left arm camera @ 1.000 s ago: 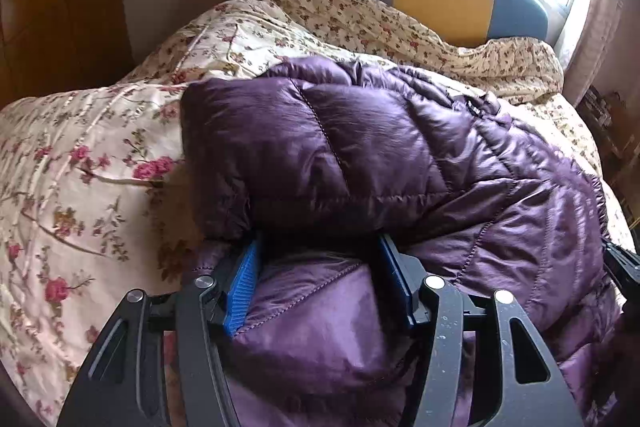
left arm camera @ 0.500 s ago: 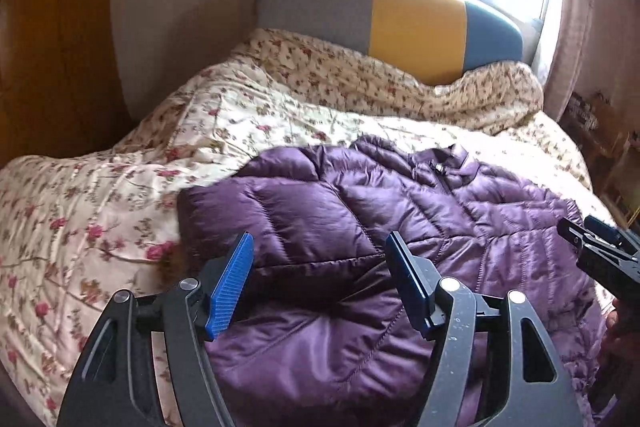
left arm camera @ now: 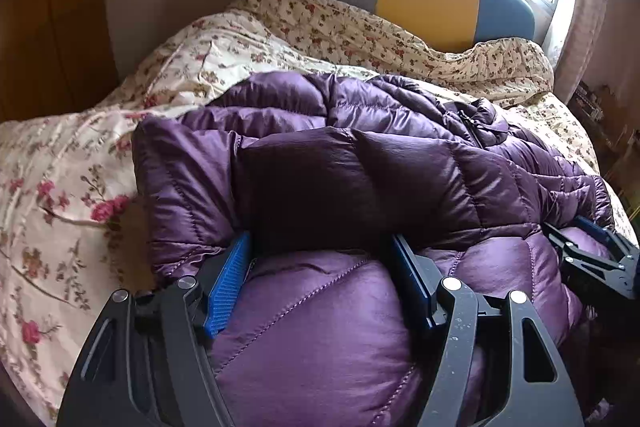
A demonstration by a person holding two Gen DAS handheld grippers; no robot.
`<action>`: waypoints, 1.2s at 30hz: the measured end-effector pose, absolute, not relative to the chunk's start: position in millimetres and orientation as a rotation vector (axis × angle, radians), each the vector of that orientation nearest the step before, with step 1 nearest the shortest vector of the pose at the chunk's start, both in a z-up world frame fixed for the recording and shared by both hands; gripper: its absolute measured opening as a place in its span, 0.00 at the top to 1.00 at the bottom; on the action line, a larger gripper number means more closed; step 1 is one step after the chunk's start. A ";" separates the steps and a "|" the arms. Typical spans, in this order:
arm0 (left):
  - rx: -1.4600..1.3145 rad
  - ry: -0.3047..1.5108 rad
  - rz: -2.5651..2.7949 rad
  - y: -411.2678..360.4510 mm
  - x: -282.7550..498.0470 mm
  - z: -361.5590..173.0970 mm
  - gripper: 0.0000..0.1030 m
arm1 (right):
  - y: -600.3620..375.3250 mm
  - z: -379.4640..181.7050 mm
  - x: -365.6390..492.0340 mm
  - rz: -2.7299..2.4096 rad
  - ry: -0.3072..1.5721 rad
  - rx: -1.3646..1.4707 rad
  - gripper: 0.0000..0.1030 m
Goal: Fold large clothes
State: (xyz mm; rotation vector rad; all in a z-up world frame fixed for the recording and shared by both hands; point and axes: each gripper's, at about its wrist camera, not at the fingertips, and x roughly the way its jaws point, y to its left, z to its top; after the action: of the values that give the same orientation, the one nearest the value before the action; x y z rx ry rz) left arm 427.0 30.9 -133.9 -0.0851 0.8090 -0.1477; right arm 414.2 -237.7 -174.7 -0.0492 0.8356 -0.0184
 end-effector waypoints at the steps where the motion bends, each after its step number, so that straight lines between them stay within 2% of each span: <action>1: -0.082 0.810 -0.144 30.1 427.6 -135.0 0.33 | -238.2 -175.4 413.8 -0.018 0.835 -0.048 0.22; 8: -0.066 0.811 -0.134 26.7 430.0 -137.2 0.33 | -236.7 -174.5 413.1 -0.024 0.831 -0.058 0.22; 11: -0.061 0.812 -0.133 25.9 429.6 -133.1 0.30 | -237.9 -170.5 413.6 -0.025 0.838 -0.058 0.20; 15: -0.043 0.797 -0.113 26.3 408.6 -111.8 0.16 | -241.6 -149.2 408.3 -0.004 0.853 -0.063 0.03; 20: -0.051 0.735 -0.127 36.2 356.3 -83.3 0.16 | -254.9 -119.8 372.9 0.036 0.839 -0.025 0.02; 26: -0.022 0.665 -0.151 45.6 284.2 -62.1 0.14 | -272.1 -121.6 315.7 0.062 0.908 -0.051 0.02; 36: -0.036 0.697 -0.138 66.0 207.7 -79.7 0.13 | -311.1 -144.2 232.9 -0.012 0.983 -0.049 0.02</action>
State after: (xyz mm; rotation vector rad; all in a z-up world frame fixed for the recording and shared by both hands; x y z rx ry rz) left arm 207.7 66.0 -79.7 -0.0365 0.6974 -0.1380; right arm 232.9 -311.1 -144.2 -0.0493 0.9833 -0.0119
